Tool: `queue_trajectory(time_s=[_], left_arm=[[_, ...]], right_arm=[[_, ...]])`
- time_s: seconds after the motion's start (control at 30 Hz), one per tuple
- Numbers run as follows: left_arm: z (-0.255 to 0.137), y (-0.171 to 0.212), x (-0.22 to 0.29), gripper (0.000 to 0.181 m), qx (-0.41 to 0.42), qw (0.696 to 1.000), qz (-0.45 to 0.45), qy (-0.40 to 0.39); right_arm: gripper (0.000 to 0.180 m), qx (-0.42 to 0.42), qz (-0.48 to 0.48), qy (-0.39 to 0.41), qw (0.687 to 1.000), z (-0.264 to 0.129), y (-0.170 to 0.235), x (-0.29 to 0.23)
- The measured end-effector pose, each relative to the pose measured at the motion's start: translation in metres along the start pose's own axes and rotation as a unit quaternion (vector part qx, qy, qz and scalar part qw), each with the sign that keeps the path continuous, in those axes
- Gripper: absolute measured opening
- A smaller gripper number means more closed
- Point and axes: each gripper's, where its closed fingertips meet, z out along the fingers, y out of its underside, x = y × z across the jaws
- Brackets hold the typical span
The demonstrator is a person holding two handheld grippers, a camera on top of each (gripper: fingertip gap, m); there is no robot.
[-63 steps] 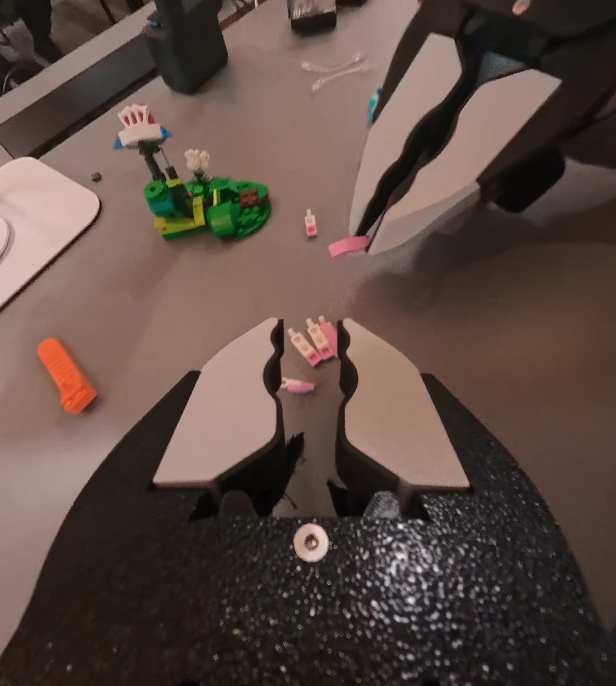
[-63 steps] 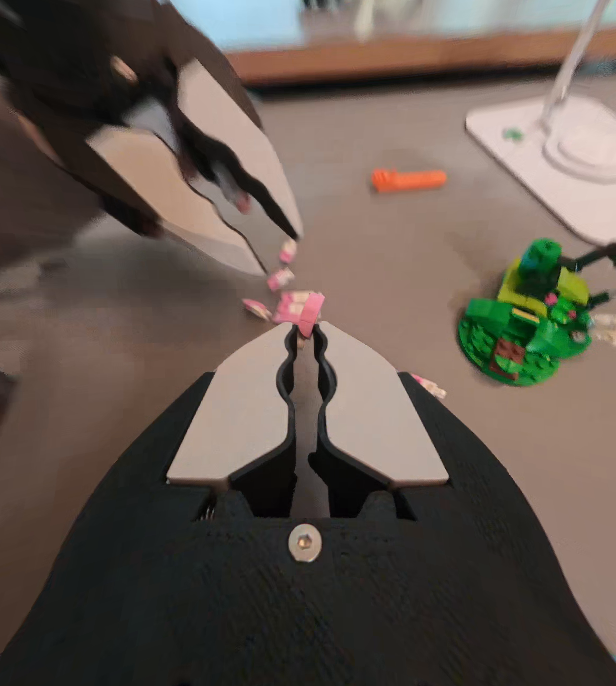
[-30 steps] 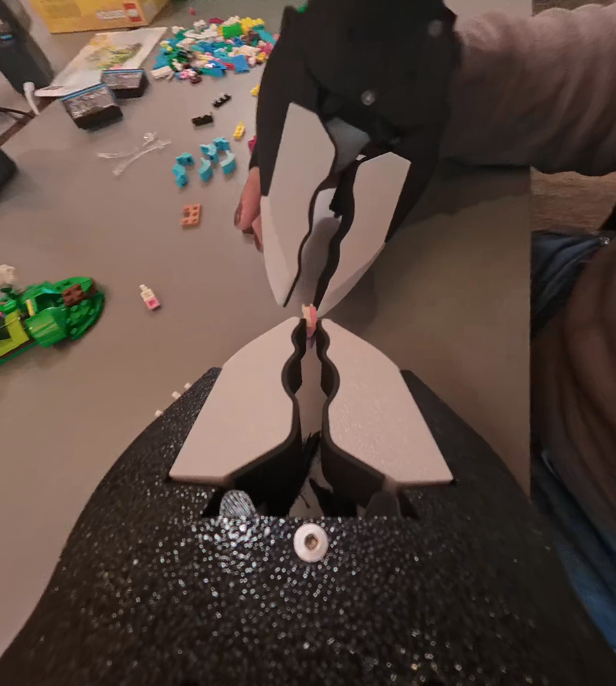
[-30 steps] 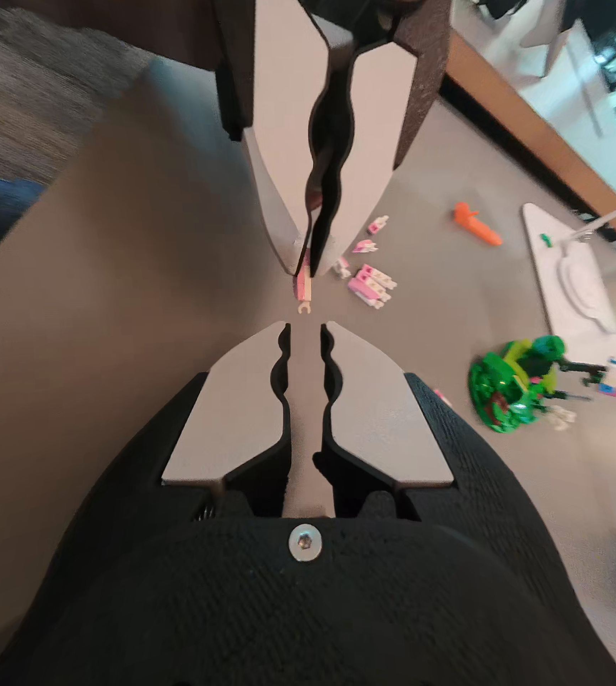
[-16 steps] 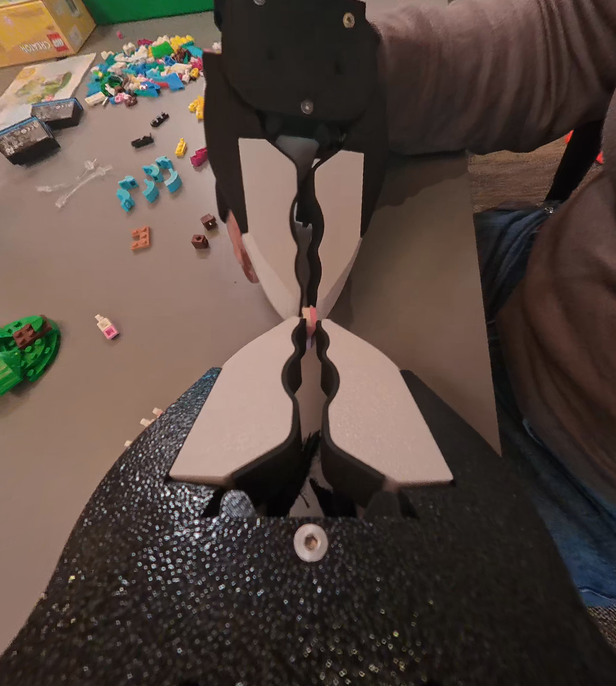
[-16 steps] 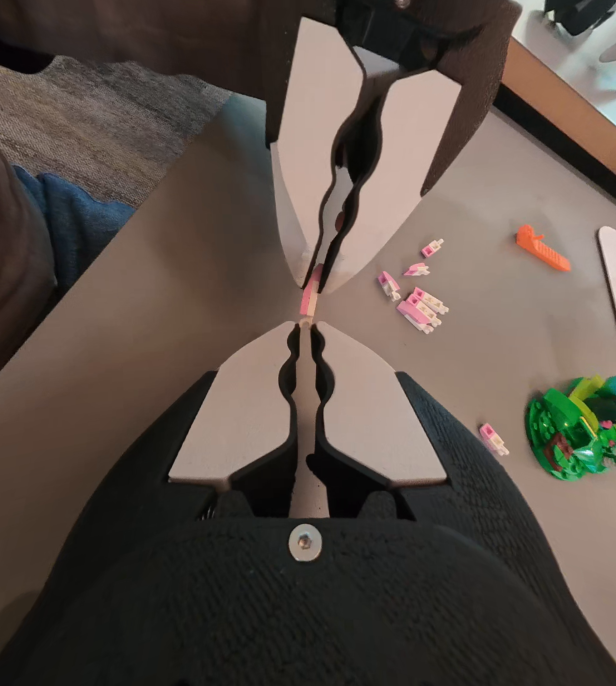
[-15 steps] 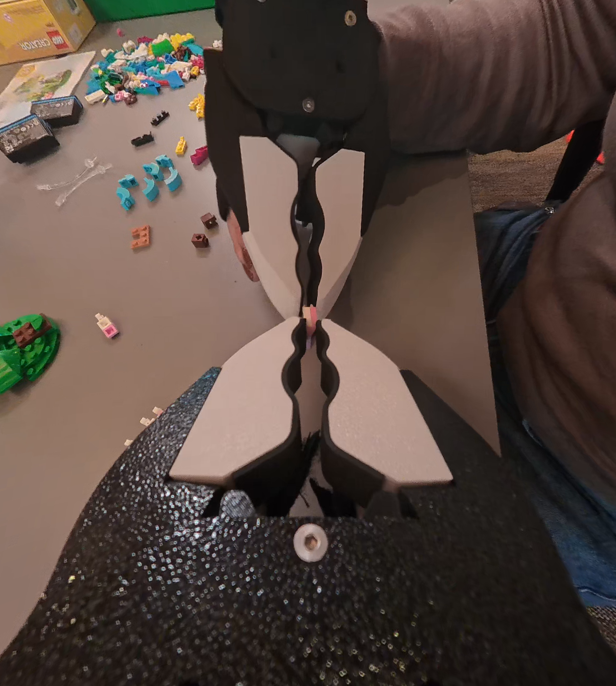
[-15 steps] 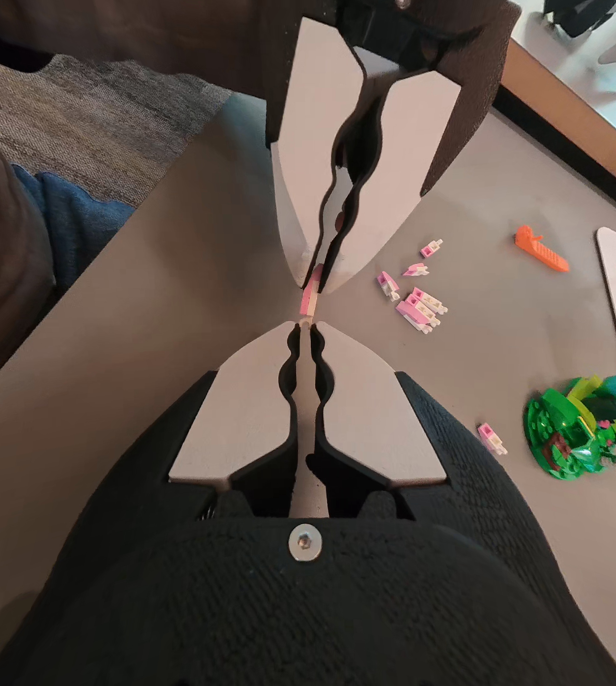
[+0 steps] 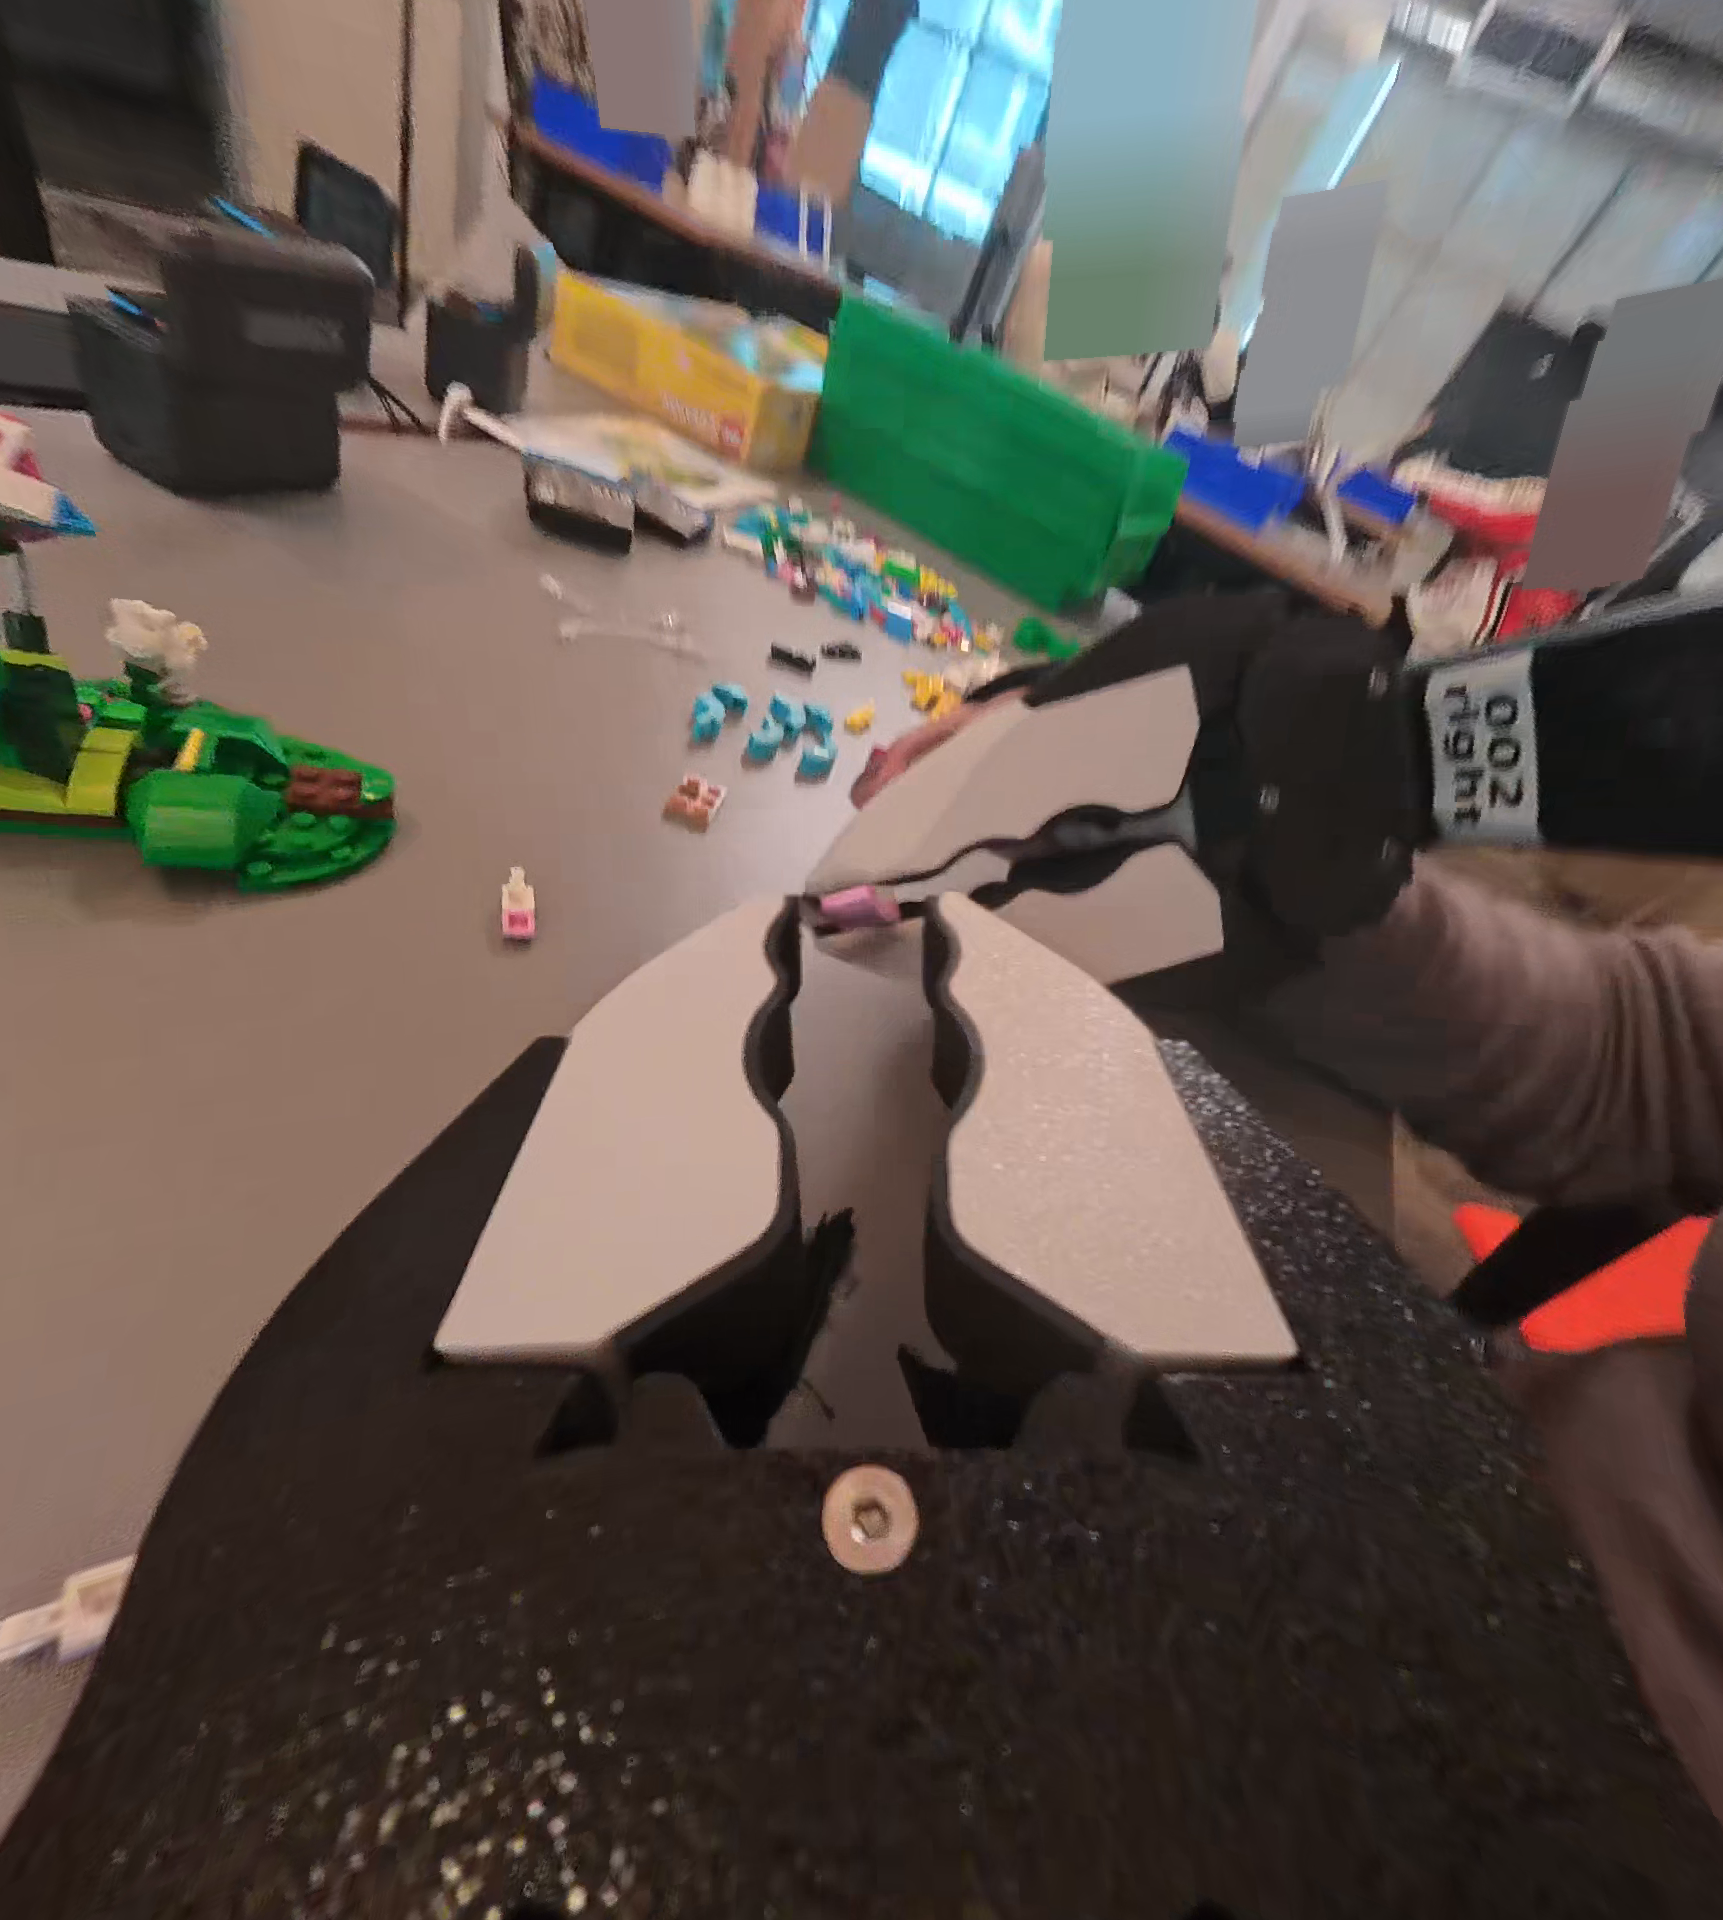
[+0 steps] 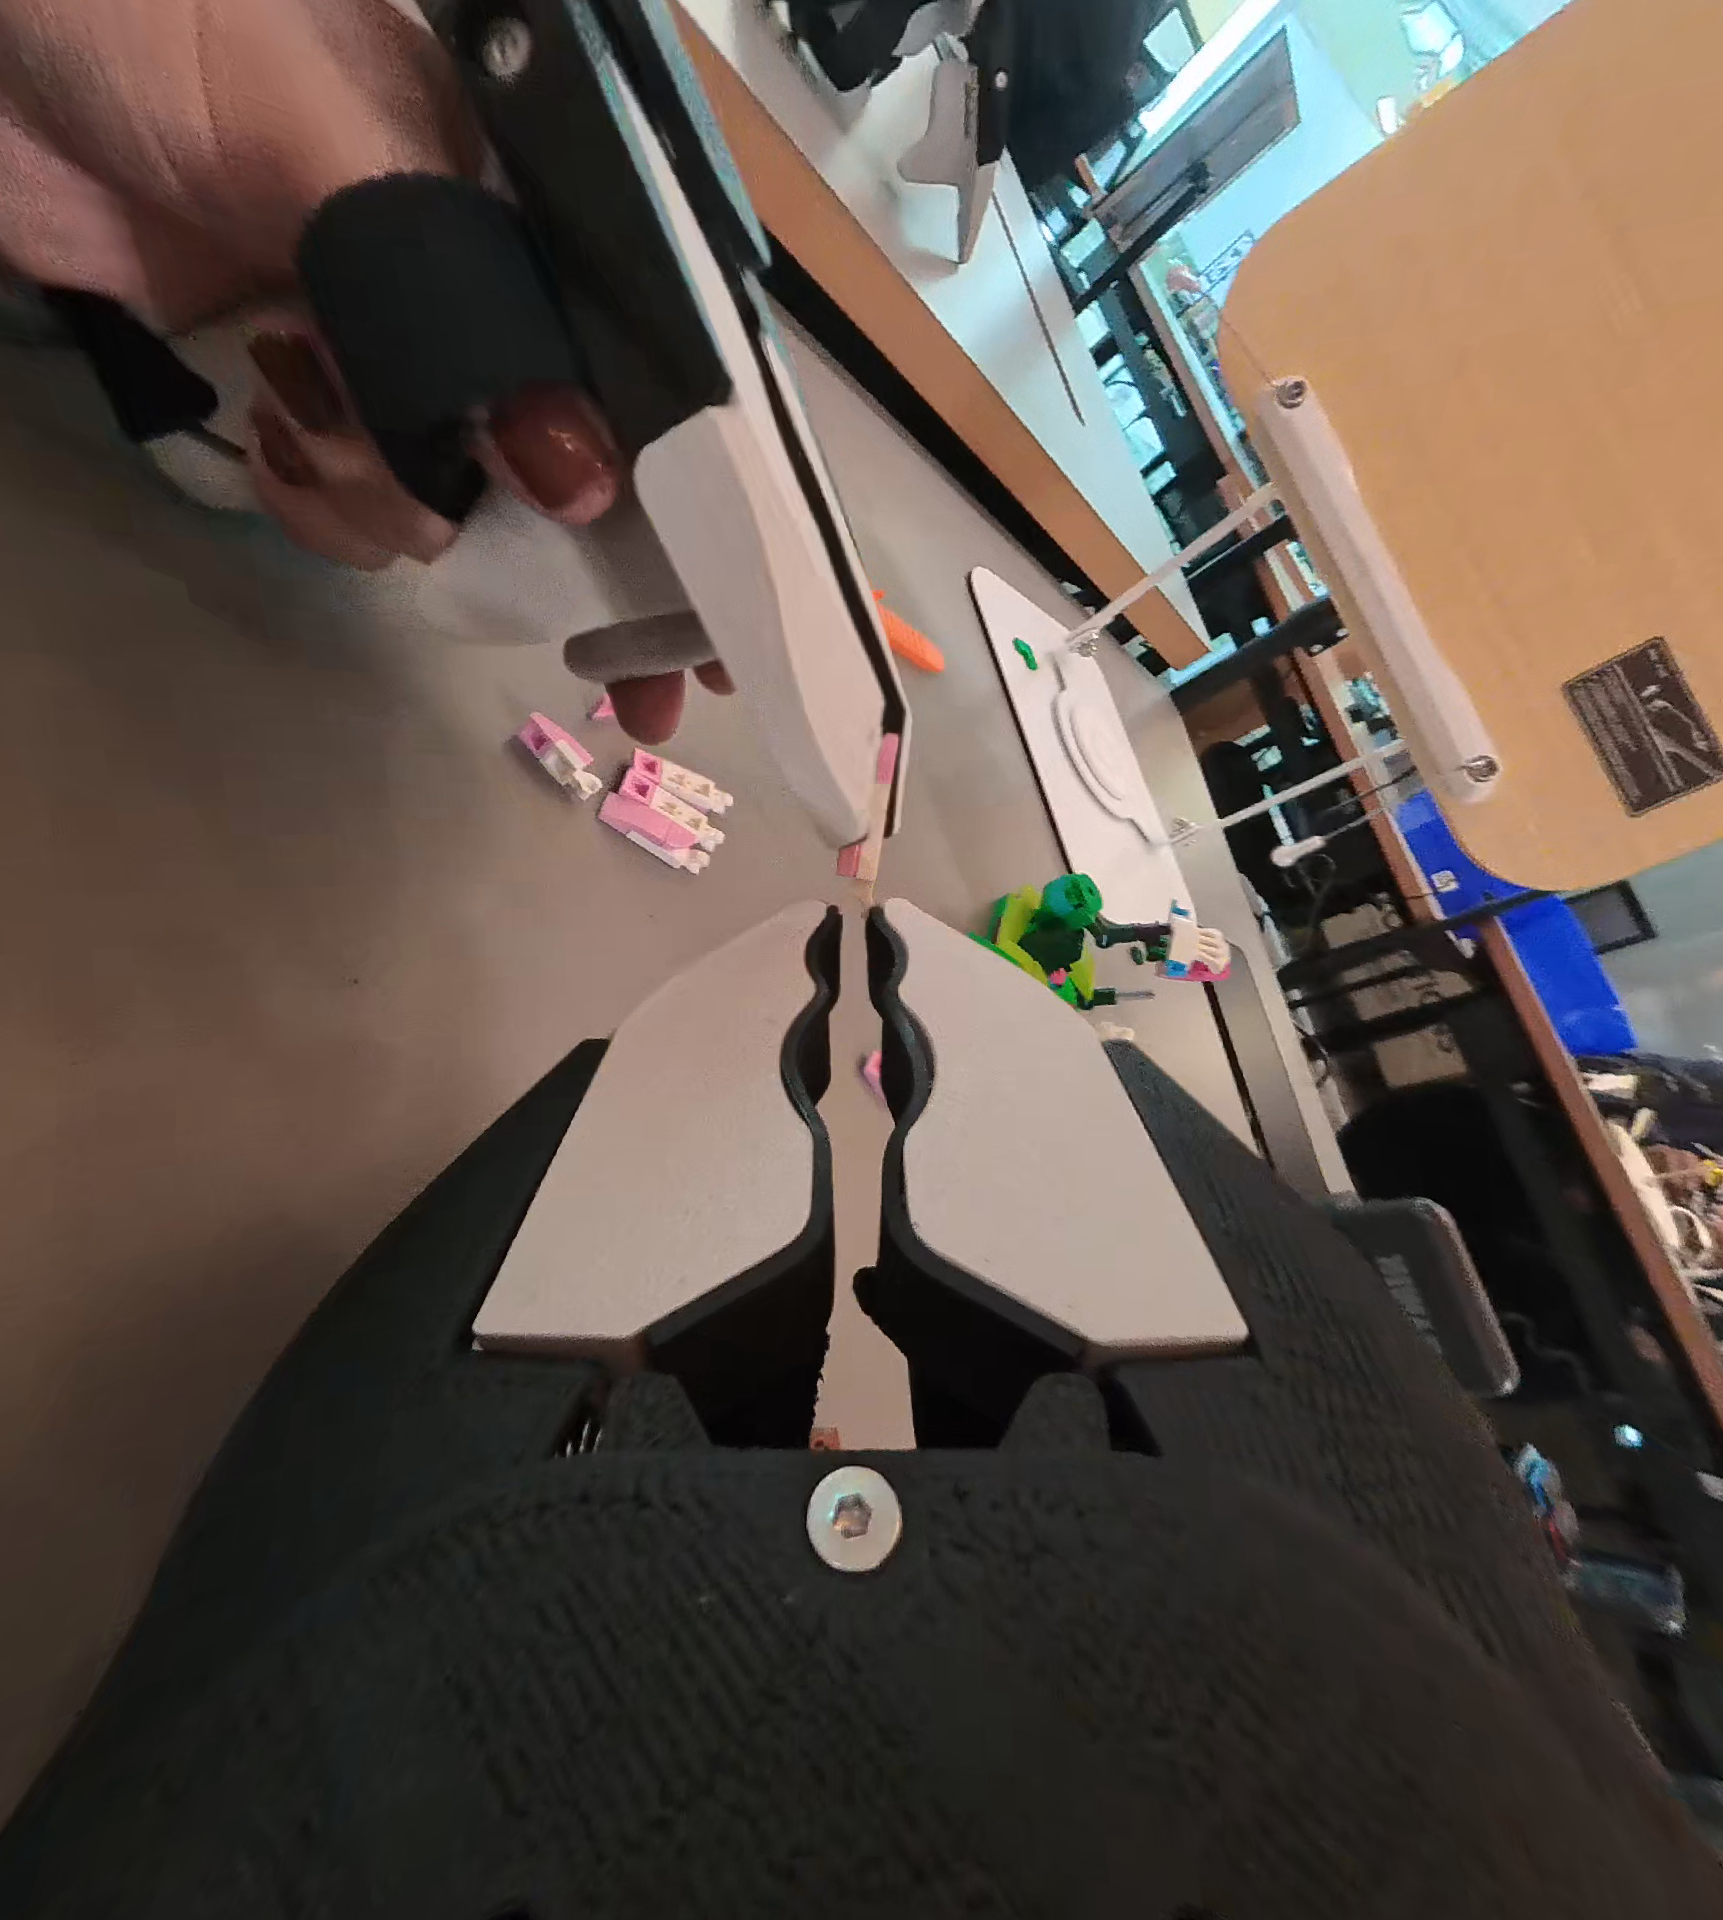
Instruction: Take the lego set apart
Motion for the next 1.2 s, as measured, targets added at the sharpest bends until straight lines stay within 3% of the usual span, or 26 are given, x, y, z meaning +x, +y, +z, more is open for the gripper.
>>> queue_trajectory(time_s=[0.03,0.23,0.4,0.5,0.57,0.67,0.93,1.2], left_arm=[[0.0,-0.002,-0.002,0.017,0.015,1.0,-0.007,-0.001],[-0.002,0.001,0.001,0.007,0.003,0.999,0.039,0.002],[-0.013,-0.012,0.021,0.007,0.041,0.995,-0.007,0.096],[-0.013,-0.014,0.021,0.007,0.049,0.993,-0.026,0.103],[-0.011,-0.012,0.015,0.007,0.041,0.995,-0.026,0.084],[-0.009,-0.01,0.009,0.007,0.037,0.996,-0.051,0.071],[-0.007,-0.003,0.006,0.007,0.018,0.991,-0.104,0.083],[-0.012,0.016,0.01,0.007,-0.057,0.985,-0.125,0.105]], right_arm=[[0.003,-0.001,-0.002,0.007,1.0,0.0,0.0,0.001],[0.003,0.002,0.023,-0.02,1.0,0.002,0.001,-0.007],[0.001,0.103,0.181,-0.11,0.972,-0.012,-0.024,-0.008],[0.0,0.111,0.215,-0.119,0.963,-0.014,-0.022,-0.004],[0.0,0.103,0.212,-0.114,0.965,-0.013,-0.02,-0.004],[0.014,0.086,0.172,-0.1,0.976,-0.01,-0.019,-0.007],[0.008,0.075,0.116,-0.066,0.988,-0.009,-0.019,-0.007],[0.004,0.058,0.078,-0.106,0.99,-0.01,-0.015,-0.02]])
